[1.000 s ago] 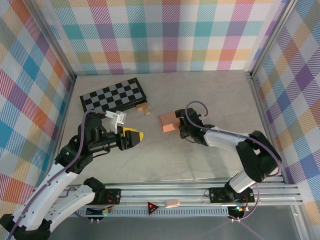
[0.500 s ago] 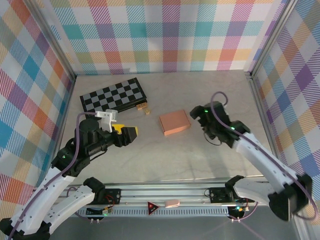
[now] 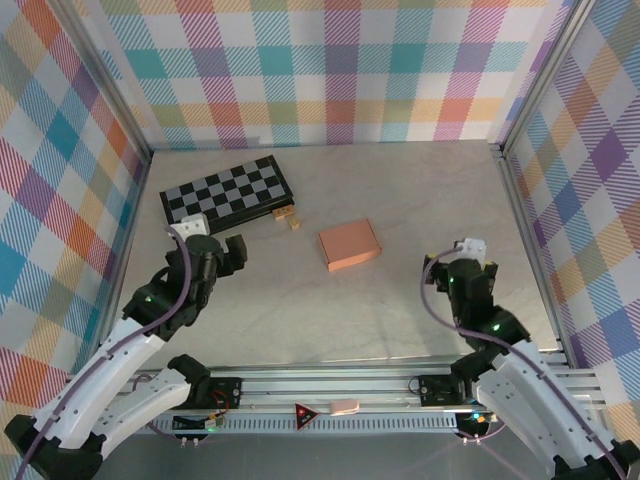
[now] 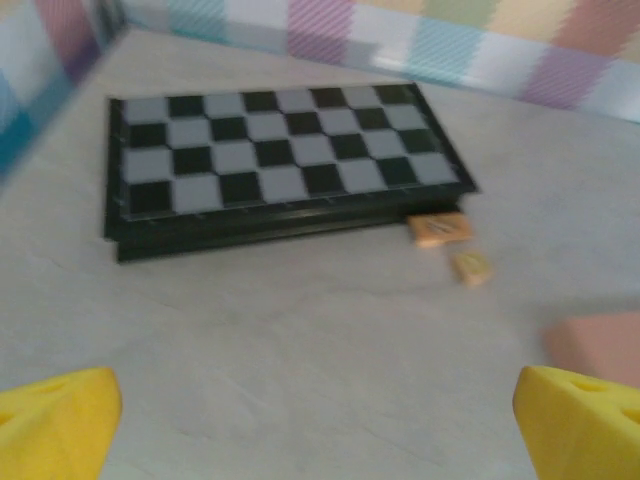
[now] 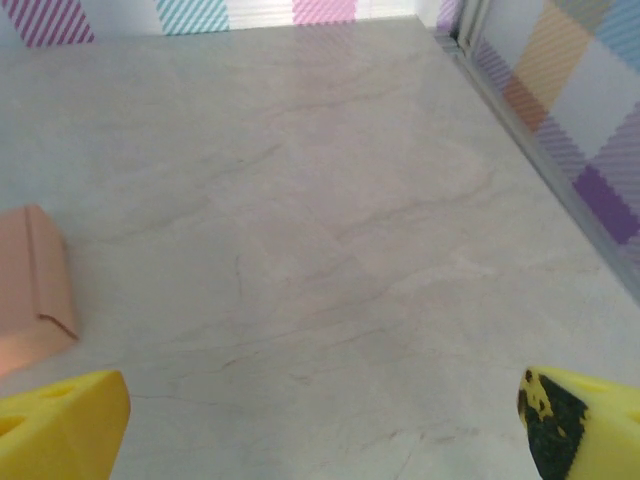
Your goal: Fold the paper box
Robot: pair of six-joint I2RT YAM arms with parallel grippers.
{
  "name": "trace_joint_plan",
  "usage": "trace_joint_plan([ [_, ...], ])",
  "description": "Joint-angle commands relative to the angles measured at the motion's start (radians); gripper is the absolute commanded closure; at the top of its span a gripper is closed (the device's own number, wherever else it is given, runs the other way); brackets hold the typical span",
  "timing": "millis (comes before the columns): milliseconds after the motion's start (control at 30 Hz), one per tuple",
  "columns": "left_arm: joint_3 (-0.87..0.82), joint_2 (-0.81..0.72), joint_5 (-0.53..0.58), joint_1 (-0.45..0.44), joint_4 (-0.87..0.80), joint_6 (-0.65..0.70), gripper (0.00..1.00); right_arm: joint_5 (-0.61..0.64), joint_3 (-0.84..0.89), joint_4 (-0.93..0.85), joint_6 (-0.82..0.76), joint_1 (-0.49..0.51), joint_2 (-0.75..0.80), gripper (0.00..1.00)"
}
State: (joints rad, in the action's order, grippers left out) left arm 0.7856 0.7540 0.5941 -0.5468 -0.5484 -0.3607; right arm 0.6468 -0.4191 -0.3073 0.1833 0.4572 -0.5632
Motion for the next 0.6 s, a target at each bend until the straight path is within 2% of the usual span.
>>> trace_joint_plan([
  [0,-0.133,-0.033,0.123,0.021,0.195,0.208,0.0,-0.055,0.116,0.383,-0.222,-0.029,-0.023,0.01],
  [67,-0.222,-0.029,0.114,0.048,0.324,0.237,0.0,-0.116,0.154,0.441,-0.172,-0.065,-0.081,0.01],
  [133,-0.316,-0.01,0.001,0.111,0.474,0.31,0.0,-0.148,0.174,0.51,-0.178,-0.089,-0.152,0.01],
  [167,-0.333,0.01,-0.017,0.141,0.501,0.296,0.0,-0.171,0.183,0.551,-0.184,-0.1,-0.183,0.01],
  [267,-0.339,0.133,-0.167,0.252,0.553,0.313,0.0,-0.268,0.206,0.687,-0.185,-0.163,-0.299,0.01],
  [367,-0.355,0.271,-0.302,0.343,0.673,0.315,0.0,-0.355,0.216,0.842,-0.176,-0.22,-0.424,0.01],
  [567,-0.378,0.499,-0.427,0.443,0.98,0.316,0.0,-0.487,0.159,1.102,-0.184,-0.294,-0.679,0.01],
])
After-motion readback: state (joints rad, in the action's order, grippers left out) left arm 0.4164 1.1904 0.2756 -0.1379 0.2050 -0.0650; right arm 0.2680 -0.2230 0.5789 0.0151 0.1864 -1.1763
